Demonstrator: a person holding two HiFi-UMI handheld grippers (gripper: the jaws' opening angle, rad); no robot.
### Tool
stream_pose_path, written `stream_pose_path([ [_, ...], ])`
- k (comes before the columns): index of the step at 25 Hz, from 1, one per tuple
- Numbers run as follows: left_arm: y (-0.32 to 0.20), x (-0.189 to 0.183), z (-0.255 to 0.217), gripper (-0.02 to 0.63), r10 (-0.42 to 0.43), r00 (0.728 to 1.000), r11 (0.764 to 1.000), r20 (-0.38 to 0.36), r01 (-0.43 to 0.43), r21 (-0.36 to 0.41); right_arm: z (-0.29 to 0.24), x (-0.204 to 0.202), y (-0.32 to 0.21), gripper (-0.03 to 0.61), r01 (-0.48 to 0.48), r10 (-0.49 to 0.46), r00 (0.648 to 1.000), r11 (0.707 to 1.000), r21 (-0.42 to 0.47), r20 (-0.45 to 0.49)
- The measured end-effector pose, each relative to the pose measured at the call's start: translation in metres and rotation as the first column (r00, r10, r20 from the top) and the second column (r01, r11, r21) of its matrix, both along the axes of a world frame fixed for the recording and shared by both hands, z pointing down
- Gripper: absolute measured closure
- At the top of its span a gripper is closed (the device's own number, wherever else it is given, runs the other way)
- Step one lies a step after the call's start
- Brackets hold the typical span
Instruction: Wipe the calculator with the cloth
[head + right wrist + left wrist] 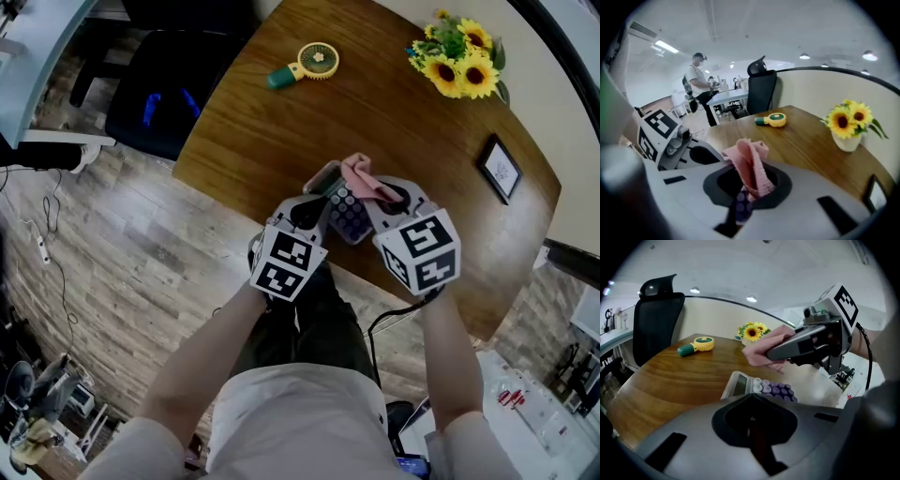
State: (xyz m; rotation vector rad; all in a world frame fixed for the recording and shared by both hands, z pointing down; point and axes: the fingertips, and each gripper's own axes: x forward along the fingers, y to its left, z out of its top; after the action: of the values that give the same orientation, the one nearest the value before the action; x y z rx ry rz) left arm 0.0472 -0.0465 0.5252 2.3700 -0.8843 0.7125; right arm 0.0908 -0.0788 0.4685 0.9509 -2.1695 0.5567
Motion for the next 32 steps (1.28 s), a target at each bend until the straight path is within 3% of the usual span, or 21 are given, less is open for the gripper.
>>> stream_pose_path([
  [5, 0.0, 0.001, 0.0, 0.611, -0.007, 1.0, 1.0, 0.0, 0.007, 0.002, 0.017, -0.074, 0.009, 0.552, 0.254, -0.246, 0.964, 0.963, -0.086, 0.099],
  [8, 0.001, 0.001, -0.001, 0.611, -0.012, 1.0, 1.0, -0.002, 0.012, 0.003, 0.034, -0.081, 0.016, 0.554, 0.314, -0.292, 0.946, 0.934, -0.17, 0.141],
  [10, 0.001, 0.0, -0.001, 0.611, -0.016, 1.0, 1.0, -0.003, 0.016, 0.009, 0.041, -0.075, 0.015, 0.554, 0.308, -0.28, 0.947, 0.931, -0.196, 0.16],
  [13, 0.0, -0.001, -0.001, 0.611, -0.023, 1.0, 1.0, -0.009, 0.023, 0.011, 0.051, -0.056, 0.009, 0.555, 0.296, -0.288, 0.955, 0.935, -0.193, 0.069],
  [17, 0.0, -0.002, 0.0, 0.611, -0.026, 0.999, 1.0, -0.027, 0.026, -0.006, 0.053, -0.023, -0.006, 0.557, 0.198, -0.199, 0.98, 0.966, -0.166, 0.012],
  [19, 0.0, -0.002, 0.0, 0.611, -0.025, 0.999, 1.0, -0.029, 0.025, -0.006, 0.056, -0.002, -0.014, 0.557, 0.147, -0.158, 0.985, 0.978, -0.151, -0.065],
  [22, 0.001, -0.003, -0.001, 0.611, -0.033, 0.999, 0.999, -0.031, 0.033, -0.007, 0.068, 0.037, -0.015, 0.557, 0.107, -0.138, 0.966, 0.983, -0.147, -0.219],
  [27, 0.0, -0.003, -0.001, 0.611, -0.036, 0.999, 0.999, -0.031, 0.036, -0.009, 0.026, 0.045, -0.011, 0.557, 0.019, -0.024, 0.997, 0.997, -0.07, -0.072],
  [32, 0.0, -0.003, -0.001, 0.611, -0.036, 0.999, 0.999, -0.034, 0.036, -0.013, -0.005, -0.009, 0.03, 0.557, 0.143, -0.139, 0.987, 0.988, -0.049, 0.075],
])
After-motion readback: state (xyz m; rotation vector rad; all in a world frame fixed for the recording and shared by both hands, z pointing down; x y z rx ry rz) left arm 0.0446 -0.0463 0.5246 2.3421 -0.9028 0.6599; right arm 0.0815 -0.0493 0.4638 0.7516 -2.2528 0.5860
